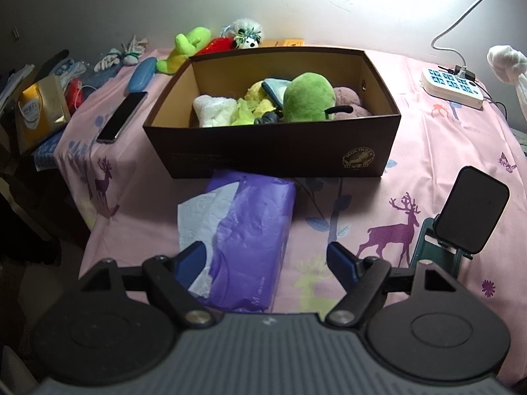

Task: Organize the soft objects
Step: 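Carry the white bag with the right gripper over the box and release it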

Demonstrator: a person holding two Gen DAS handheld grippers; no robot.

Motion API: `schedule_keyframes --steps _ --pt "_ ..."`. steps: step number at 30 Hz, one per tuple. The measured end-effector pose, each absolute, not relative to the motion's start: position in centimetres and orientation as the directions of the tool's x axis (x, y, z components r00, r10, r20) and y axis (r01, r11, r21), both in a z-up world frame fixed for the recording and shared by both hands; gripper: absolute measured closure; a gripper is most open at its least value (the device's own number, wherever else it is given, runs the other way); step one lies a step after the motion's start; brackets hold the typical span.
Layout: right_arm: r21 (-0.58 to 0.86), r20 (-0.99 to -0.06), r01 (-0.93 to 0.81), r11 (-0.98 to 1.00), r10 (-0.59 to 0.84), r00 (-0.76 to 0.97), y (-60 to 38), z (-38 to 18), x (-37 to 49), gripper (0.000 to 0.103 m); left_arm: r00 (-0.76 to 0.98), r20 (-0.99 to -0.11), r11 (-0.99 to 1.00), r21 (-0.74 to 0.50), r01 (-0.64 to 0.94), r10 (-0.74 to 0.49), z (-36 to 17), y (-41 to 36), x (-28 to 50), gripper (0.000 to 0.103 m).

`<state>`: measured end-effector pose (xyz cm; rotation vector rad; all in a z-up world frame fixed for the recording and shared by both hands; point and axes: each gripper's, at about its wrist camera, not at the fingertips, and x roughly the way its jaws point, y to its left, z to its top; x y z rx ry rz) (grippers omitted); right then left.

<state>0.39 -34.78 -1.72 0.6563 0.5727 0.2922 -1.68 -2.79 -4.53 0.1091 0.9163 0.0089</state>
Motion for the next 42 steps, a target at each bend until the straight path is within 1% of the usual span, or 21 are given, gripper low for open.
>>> schedule_keyframes --steps 8,13,16,20,24,30,35,38,42 --pt "0.693 -0.361 -0.132 0.708 0.500 0.787 -28.9 0.5 3.0 0.101 0.647 -0.763 0.997 0.054 0.057 0.004 -3.7 2.5 -0.5 0.024" --pt "0.696 -0.381 -0.148 0.702 0.537 0.753 -23.0 1.1 6.8 0.101 0.664 -0.747 0.996 0.027 0.087 -0.038 -3.4 6.7 0.7 0.024" --pt "0.691 -0.418 -0.138 0.710 0.548 0.725 -19.0 0.3 9.3 0.101 0.679 -0.732 0.995 0.017 0.102 -0.058 -3.1 9.0 1.4 0.024" --pt "0.686 -0.475 -0.134 0.716 0.579 0.663 -12.9 -2.3 13.3 0.101 0.690 -0.720 0.994 0.004 0.106 -0.070 -3.0 12.1 2.3 0.024" --pt "0.663 -0.548 -0.098 0.743 0.569 0.613 -7.7 -5.4 16.5 0.101 0.683 -0.729 0.996 0.010 0.084 -0.050 -3.4 15.1 3.1 0.024" --pt "0.635 -0.604 -0.092 0.767 0.568 0.559 -2.4 -8.4 19.5 0.101 0.665 -0.747 1.000 0.003 0.025 -0.015 -4.1 18.9 4.0 0.024" --pt "0.540 -0.684 -0.103 0.836 0.506 0.526 0.8 -10.2 20.8 0.101 0.639 -0.769 0.999 0.008 -0.035 0.029 -4.9 21.1 4.9 0.024" --pt "0.516 -0.722 -0.105 0.850 0.498 0.481 1.6 -11.0 21.2 0.094 0.620 -0.783 0.998 0.014 -0.055 0.045 -5.3 21.8 5.7 0.024" --pt "0.419 -0.785 -0.121 0.900 0.426 0.449 2.8 -11.2 21.1 0.094 0.587 -0.807 0.997 0.023 -0.079 0.065 -5.8 22.2 6.9 0.024"
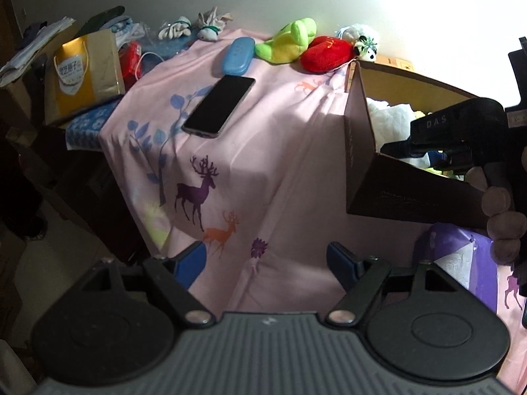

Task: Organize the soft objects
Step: 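Carry the white bag with the right gripper over the box and release it, then lift the right gripper out of the box and pull it back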

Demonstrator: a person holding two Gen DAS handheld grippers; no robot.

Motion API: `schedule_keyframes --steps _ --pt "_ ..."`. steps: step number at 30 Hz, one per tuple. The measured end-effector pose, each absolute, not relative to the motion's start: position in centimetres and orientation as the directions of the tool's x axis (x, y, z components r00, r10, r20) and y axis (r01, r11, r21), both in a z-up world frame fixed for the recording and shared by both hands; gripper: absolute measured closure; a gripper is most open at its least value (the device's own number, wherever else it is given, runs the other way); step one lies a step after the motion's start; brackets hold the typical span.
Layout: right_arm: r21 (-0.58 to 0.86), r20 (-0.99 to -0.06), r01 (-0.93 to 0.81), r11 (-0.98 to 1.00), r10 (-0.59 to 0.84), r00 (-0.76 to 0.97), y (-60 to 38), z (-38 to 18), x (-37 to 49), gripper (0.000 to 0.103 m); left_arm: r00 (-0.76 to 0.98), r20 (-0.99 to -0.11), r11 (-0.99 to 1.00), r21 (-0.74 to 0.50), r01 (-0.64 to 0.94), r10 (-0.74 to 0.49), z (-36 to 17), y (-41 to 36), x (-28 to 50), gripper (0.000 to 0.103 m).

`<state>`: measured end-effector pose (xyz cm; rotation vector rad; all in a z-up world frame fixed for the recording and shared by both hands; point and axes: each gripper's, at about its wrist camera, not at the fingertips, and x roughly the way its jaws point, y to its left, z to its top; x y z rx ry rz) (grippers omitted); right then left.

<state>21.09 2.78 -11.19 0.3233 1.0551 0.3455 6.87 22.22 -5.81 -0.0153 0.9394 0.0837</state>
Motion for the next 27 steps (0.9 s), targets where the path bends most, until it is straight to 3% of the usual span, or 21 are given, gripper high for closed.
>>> schedule_keyframes --steps 5,15,27 --pt "0.331 -0.812 -0.150 0.932 0.362 0.458 2.4 -10.0 20.0 0.093 0.568 -0.819 0.996 0.041 -0.080 0.079 -6.0 21.7 8.3 0.024" --pt "0.407 -0.756 -0.109 0.907 0.401 0.517 -2.4 -6.7 15.9 0.091 0.563 -0.824 0.998 0.066 -0.016 0.063 -5.5 17.8 9.1 0.024" --pt "0.342 -0.700 -0.042 0.939 0.285 0.655 -10.5 -3.1 6.8 0.090 0.611 -0.791 0.993 0.090 0.072 0.027 -3.6 9.7 6.0 0.024"
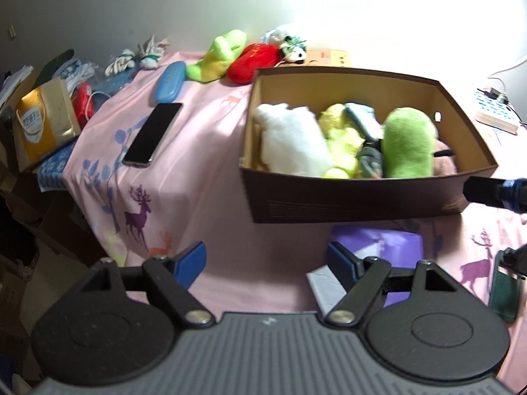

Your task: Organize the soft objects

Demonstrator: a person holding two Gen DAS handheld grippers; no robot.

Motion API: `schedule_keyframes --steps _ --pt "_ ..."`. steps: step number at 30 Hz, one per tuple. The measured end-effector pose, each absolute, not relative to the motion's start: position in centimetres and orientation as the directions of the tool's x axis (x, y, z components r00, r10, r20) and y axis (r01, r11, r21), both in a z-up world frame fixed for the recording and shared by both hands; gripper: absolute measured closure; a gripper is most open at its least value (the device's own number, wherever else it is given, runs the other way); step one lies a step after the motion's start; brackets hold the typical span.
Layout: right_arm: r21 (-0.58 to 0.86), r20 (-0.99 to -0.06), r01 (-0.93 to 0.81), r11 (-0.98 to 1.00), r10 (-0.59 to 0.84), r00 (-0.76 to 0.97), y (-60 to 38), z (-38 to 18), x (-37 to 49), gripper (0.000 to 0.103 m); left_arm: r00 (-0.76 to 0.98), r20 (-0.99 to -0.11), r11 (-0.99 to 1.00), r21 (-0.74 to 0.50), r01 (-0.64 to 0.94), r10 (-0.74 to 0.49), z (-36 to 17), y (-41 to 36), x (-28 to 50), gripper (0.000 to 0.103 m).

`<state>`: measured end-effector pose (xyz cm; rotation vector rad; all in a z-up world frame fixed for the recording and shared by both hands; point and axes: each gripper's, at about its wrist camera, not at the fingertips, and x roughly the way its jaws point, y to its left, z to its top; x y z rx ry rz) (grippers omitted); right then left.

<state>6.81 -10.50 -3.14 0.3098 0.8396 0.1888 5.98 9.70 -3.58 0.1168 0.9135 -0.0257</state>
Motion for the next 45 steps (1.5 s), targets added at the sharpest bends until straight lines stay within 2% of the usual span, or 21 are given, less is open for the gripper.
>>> schedule_keyframes --steps 12,18,33,45 --pt "0.271 -0.727 0.059 0.961 0.164 0.666 -19.2 -3.8 -2.3 0.088 0.581 -0.814 0.985 0.088 0.145 -0.013 -4.4 -0.5 0.1 0.023" --pt "0.253 -0.728 0.108 0.961 0.116 0.676 -22.0 -4.2 -4.8 0.088 0.535 -0.844 0.987 0.047 0.152 -0.043 -5.5 -3.5 -1.9 0.023" --pt "0.222 -0.774 0.122 0.967 0.099 0.625 -23.8 -6.2 -8.0 0.087 0.516 -0.854 0.978 0.161 0.133 0.070 -7.0 -7.9 -4.9 0.023" --pt "0.203 -0.807 0.157 0.966 0.075 0.586 -23.9 -7.3 -8.0 0.086 0.486 -0.869 0.975 0.180 0.128 0.097 -8.0 -8.3 -5.9 0.023"
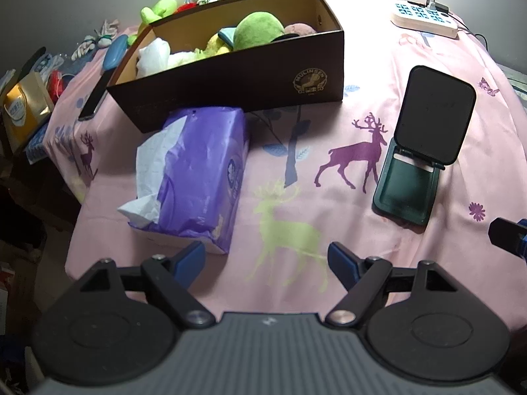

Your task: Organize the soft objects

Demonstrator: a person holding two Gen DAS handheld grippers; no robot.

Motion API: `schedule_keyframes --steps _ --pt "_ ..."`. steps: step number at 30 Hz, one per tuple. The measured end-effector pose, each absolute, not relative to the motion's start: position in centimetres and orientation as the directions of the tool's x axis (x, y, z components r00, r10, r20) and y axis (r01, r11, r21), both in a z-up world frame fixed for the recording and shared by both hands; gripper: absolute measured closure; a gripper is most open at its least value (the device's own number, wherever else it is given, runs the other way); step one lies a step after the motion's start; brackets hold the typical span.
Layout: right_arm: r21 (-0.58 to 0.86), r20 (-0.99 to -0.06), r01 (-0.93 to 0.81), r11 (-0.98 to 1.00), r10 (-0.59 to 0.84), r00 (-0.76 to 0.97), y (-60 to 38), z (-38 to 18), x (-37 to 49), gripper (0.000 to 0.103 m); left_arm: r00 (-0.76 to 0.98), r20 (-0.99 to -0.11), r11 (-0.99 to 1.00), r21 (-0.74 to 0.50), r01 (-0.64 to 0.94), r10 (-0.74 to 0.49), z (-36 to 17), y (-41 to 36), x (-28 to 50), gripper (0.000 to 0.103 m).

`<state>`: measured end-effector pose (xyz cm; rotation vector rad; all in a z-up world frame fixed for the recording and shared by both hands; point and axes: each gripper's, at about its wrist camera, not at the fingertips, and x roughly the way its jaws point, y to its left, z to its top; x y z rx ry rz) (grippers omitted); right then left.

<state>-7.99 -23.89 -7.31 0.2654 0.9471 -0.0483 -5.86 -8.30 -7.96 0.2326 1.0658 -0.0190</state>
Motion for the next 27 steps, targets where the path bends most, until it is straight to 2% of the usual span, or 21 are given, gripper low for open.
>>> schedule_keyframes --steps 13,27 --pt "0.193 -0.828 0.177 0.965 0.063 0.557 -22.1 -7.4 -7.2 0.086 0.482 -0.869 0.971 0.198 0.134 0.110 -7.9 -6.7 -5.3 0.023" --pt "0.169 -0.837 0.217 0.961 0.024 0.546 -20.2 -6.8 -7.0 0.085 0.473 -0.879 0.973 0.155 0.169 0.058 -7.6 -5.0 -4.6 0.023"
